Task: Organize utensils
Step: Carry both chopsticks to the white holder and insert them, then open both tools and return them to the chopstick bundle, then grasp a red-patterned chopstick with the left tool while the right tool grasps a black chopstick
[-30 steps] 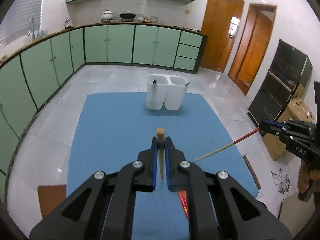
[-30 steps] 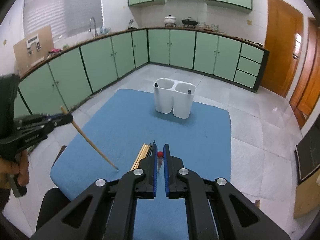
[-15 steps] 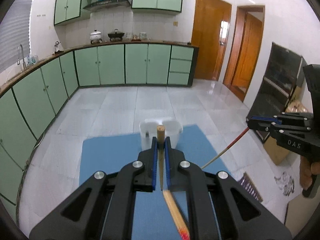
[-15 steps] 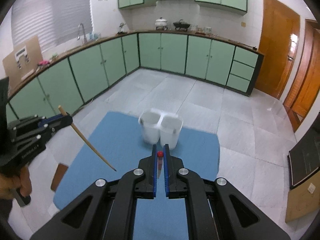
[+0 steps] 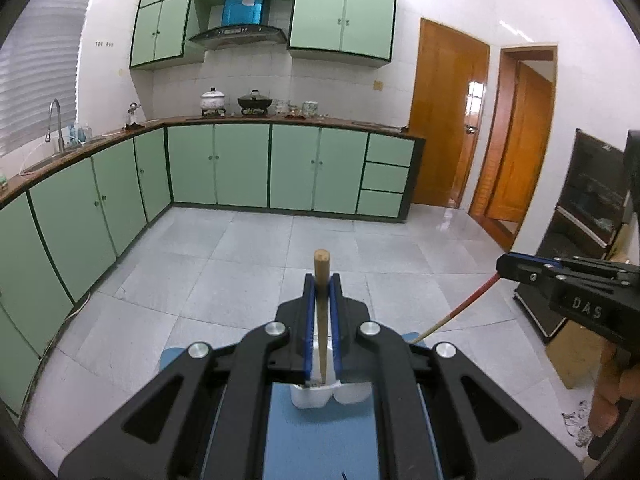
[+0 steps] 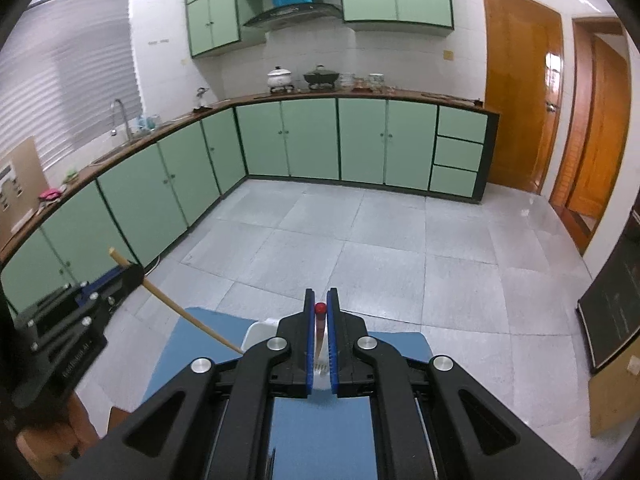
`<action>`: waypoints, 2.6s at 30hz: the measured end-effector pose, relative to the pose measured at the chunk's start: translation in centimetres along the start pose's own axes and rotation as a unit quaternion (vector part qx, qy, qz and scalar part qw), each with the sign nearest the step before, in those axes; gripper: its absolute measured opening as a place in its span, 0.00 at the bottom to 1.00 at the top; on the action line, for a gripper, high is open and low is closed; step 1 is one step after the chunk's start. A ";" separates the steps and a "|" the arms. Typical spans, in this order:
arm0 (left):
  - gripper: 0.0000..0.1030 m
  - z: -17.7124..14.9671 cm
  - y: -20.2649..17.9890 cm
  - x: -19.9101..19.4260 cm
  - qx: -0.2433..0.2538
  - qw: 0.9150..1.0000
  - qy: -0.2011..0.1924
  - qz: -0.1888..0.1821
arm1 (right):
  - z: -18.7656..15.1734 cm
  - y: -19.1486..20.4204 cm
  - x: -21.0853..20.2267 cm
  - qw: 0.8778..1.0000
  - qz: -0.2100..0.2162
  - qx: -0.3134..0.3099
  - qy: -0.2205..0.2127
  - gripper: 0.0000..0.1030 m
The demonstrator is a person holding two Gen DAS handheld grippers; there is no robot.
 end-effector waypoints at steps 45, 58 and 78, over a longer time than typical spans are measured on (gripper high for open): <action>0.62 -43.3 -1.2 -14.1 0.032 0.988 0.145 -0.039 | -46.0 1.9 -3.6 0.993 0.066 -0.012 0.099 0.26; 0.63 -45.3 -2.6 -12.3 0.051 0.986 0.158 -0.015 | -46.8 3.0 -3.7 0.993 0.065 -0.026 0.093 0.31; 0.62 -44.6 -1.6 -11.5 0.028 0.987 0.158 -0.013 | -47.5 5.8 -3.7 0.992 0.058 -0.084 0.072 0.37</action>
Point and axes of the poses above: each gripper's, at about its wrist camera, not at the fingertips, and x roughly the way its jaws point, y to its left, z to its top, the point moved 7 cm from there along x, roughly the way its jaws point, and after that the axes turned 3 degrees about -z, right-handed, at the moved point
